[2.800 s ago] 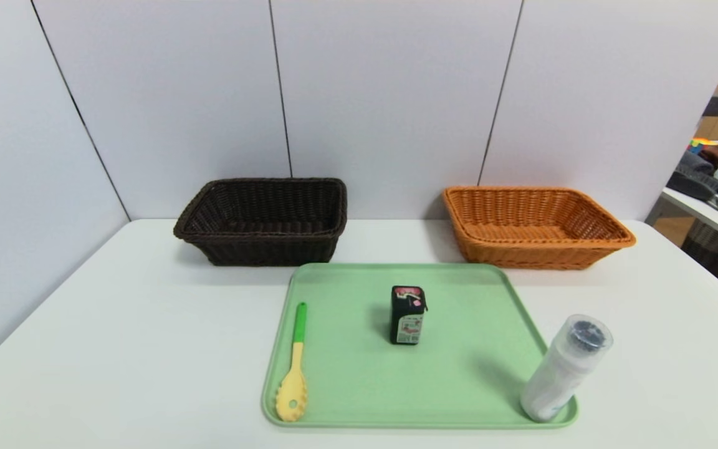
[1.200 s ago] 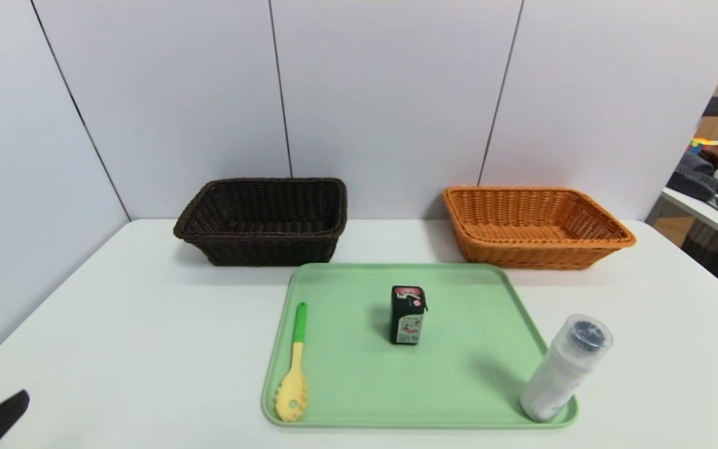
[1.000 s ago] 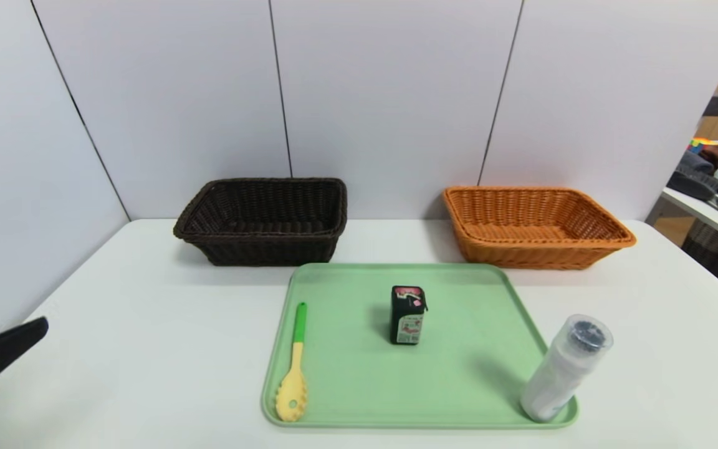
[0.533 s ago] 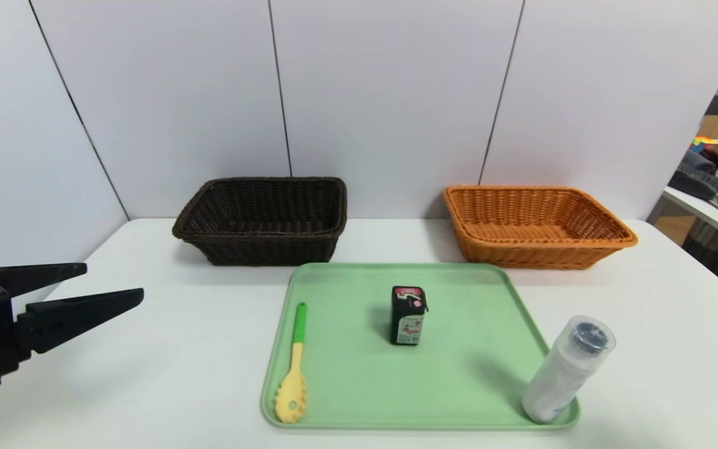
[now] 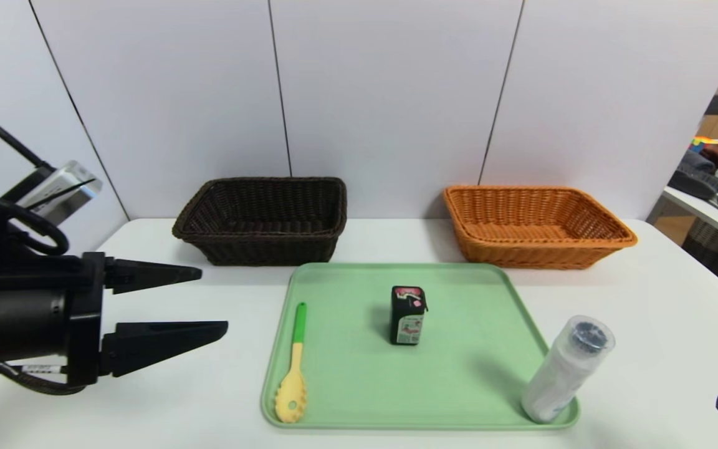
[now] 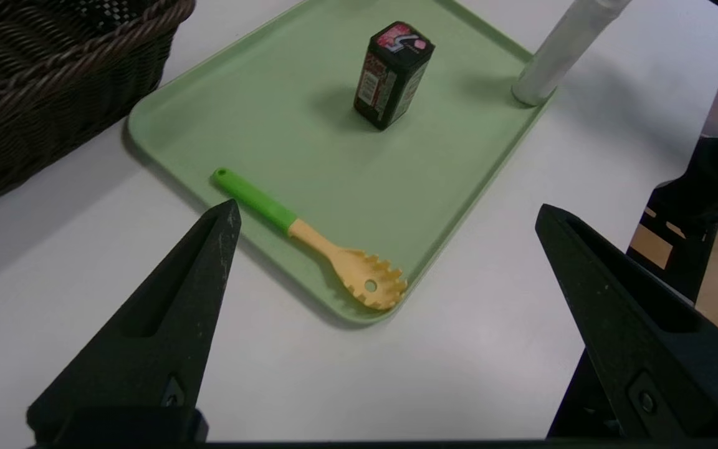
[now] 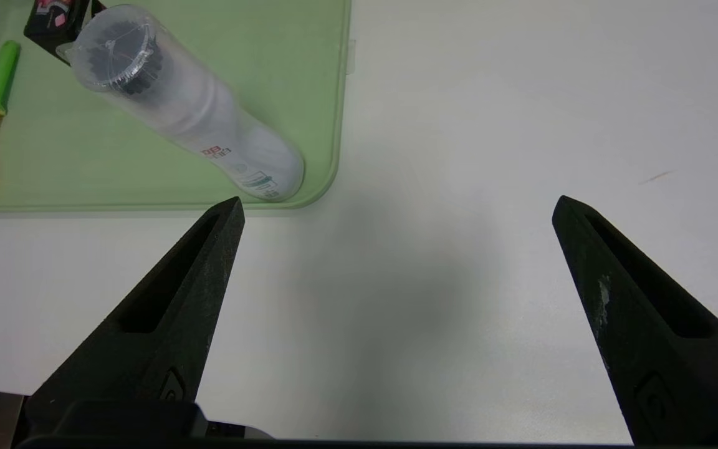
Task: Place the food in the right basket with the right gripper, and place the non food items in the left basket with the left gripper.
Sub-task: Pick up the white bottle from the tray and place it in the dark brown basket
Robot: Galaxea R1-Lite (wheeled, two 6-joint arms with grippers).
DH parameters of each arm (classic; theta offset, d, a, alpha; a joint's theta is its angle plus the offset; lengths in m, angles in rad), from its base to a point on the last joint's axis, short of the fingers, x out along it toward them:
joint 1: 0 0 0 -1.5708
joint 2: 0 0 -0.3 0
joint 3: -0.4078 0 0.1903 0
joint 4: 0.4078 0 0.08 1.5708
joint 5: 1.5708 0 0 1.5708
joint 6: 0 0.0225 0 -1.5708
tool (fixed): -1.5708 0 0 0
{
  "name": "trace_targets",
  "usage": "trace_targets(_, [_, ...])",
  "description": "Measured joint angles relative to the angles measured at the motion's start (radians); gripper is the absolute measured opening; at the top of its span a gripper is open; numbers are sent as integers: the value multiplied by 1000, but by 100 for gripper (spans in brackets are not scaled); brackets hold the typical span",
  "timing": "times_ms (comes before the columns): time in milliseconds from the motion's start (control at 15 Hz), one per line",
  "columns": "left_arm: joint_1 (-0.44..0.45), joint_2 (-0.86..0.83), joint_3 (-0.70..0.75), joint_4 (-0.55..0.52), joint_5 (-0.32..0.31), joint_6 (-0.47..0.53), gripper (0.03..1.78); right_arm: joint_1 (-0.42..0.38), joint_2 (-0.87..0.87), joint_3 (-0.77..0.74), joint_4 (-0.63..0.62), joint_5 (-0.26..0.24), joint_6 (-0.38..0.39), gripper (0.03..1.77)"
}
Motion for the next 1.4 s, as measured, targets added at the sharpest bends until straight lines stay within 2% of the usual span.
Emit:
trace_targets(467, [-322,416,-47,-504,-23,2,169,-10,10,14,-3,-6,8,171])
trace_targets(667, [-442,570,-114,-653,-29,10,169,-13,7,21,-3,-13,9,171])
trace_targets(1000, [-576,692,-243,-672,-40,17,169,-16,-5,44,-5,-11,10,171])
trace_targets(1400, [-636,831,-386,-673,-41,15,169,-17,-38,77,-8,-14,46,171])
